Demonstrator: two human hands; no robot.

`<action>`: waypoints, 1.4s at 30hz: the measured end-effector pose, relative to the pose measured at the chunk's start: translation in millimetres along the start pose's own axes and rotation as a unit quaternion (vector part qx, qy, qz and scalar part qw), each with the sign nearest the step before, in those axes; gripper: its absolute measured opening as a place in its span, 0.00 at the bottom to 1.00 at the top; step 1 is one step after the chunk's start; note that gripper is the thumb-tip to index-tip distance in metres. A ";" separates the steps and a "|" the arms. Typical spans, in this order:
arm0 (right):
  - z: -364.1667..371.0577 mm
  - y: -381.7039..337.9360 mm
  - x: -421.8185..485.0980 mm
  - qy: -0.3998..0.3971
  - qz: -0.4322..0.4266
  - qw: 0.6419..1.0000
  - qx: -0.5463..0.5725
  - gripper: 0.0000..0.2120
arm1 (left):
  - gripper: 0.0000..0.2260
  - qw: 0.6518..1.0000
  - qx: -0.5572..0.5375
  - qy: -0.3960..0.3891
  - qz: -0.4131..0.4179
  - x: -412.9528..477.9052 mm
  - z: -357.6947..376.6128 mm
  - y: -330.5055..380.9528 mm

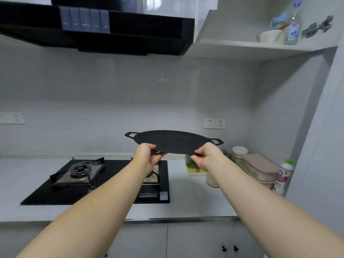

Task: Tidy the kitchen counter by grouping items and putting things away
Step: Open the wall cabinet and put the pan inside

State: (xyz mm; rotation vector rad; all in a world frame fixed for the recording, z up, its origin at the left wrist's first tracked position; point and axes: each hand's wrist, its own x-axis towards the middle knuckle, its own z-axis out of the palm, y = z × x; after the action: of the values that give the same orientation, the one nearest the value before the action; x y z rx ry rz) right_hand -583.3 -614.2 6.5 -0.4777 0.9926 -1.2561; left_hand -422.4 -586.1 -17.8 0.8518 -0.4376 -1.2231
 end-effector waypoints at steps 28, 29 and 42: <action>398.1 381.4 -11.6 -0.142 0.202 0.962 -0.113 0.16 | 0.19 0.959 -0.033 0.276 0.055 58.1 -460.1 285.2; 408.7 392.0 -8.6 -0.146 0.201 0.961 -0.120 0.16 | 0.19 0.956 -0.030 0.287 0.053 62.4 -474.8 292.0; 567.9 526.7 90.4 -0.182 0.264 0.933 -0.165 0.22 | 0.17 0.915 0.012 0.398 0.069 173.2 -628.9 388.3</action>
State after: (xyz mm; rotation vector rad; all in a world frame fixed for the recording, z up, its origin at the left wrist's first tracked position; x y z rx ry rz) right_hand 181.4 -664.3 -137.8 -0.6252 0.9304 -0.4945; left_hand 322.5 -504.0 -139.0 1.2301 0.1534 -0.6532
